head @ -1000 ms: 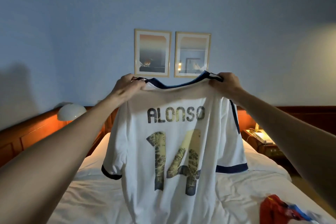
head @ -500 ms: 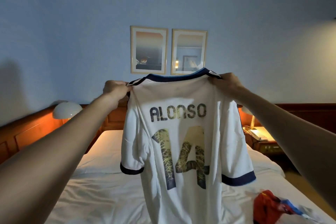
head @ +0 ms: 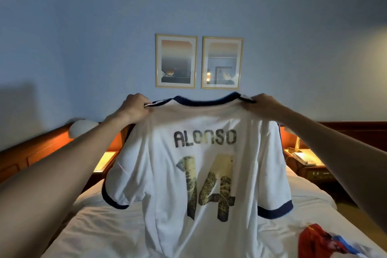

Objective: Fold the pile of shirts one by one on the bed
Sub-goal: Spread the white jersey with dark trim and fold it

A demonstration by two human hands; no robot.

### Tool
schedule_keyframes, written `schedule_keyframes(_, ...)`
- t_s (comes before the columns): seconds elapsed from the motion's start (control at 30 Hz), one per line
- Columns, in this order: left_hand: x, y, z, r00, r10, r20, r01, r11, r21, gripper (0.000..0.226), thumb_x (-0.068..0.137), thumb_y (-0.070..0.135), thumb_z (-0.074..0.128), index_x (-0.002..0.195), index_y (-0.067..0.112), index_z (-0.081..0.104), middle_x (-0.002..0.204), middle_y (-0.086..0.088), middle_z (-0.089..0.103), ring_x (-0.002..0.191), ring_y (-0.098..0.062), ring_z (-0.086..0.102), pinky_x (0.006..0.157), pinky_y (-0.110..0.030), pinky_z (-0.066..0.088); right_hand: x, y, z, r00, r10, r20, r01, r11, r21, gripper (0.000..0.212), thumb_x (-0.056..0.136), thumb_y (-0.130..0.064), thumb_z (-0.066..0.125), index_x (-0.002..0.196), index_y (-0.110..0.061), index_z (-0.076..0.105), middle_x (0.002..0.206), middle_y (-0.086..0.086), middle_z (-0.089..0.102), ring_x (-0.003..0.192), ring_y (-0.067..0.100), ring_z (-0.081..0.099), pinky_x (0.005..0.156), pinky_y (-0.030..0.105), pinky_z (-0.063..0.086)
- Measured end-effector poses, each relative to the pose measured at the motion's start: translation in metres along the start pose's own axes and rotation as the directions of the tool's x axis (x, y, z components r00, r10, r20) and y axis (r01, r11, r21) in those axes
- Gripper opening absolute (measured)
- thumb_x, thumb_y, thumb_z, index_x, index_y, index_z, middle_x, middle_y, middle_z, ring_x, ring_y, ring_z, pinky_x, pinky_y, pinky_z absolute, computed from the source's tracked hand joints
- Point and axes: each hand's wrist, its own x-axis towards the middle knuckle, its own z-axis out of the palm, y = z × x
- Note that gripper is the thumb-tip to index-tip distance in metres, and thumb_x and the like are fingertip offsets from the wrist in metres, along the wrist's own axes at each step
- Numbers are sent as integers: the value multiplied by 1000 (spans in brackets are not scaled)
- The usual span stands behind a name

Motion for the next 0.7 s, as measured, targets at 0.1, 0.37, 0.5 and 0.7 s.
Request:
schedule_keyframes(0.1,0,-4,-2,975,20,-223,-17,1000,16,27,92,9,58,65,8,58,78,-20,63,81,-41,58,65,-36,40,-1,-1,1,993,-70,-95,70,998,-2,15,98,-33,55,92,-23,64,82,8,60,78,25,56,56,30,37)
schedule_keyframes(0.37,-14,-19,20,957,-147,-249,149,989,-9,15,93,12,50,84,13,63,97,-19,63,92,-41,56,71,-36,37,-6,14,15,992,-94,-87,86,992,-93,27,95,-28,58,69,-19,59,69,7,55,76,26,53,51,23,34)
schedule_keyframes(0.5,-21,-23,28,970,-199,-139,202,979,8,20,94,22,55,105,16,71,114,-17,66,105,-40,58,82,-37,44,-16,20,31,996,-88,8,88,988,-131,20,96,-25,55,89,-11,68,81,13,60,83,29,56,61,31,36)
schedule_keyframes(0.7,-44,-33,49,955,-267,-130,272,962,19,21,96,26,56,103,14,71,115,-23,64,111,-44,58,86,-42,46,-30,34,58,998,-41,52,46,993,-108,25,96,-24,55,96,-4,70,86,13,63,83,26,56,55,26,36)
